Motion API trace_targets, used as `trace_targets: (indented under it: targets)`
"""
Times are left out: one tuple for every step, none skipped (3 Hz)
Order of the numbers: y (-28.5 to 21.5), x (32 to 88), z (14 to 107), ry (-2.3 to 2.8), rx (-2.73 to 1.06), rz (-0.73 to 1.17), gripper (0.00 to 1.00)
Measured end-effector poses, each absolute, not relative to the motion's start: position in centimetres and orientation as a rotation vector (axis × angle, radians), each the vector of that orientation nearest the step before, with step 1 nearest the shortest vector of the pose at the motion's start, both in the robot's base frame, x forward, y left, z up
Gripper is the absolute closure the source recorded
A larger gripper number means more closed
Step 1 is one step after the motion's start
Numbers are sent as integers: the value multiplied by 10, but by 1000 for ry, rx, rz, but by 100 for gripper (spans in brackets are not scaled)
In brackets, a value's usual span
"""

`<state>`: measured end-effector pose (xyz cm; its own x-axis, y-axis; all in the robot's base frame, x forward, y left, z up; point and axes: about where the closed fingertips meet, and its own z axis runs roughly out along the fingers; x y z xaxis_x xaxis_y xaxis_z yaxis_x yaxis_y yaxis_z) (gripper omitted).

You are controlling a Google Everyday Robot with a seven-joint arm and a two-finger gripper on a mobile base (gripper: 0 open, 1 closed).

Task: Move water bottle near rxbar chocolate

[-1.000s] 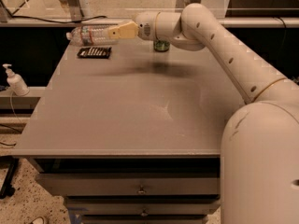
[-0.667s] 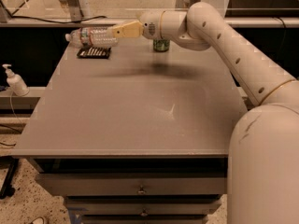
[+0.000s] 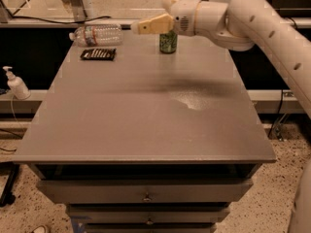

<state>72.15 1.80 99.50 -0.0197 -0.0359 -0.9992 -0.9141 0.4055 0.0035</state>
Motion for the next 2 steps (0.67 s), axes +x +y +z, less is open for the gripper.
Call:
trace_targets:
  targets:
    - [-70, 661, 1025, 1376, -942, 788, 0]
    - [-70, 661, 1025, 1376, -942, 788, 0]
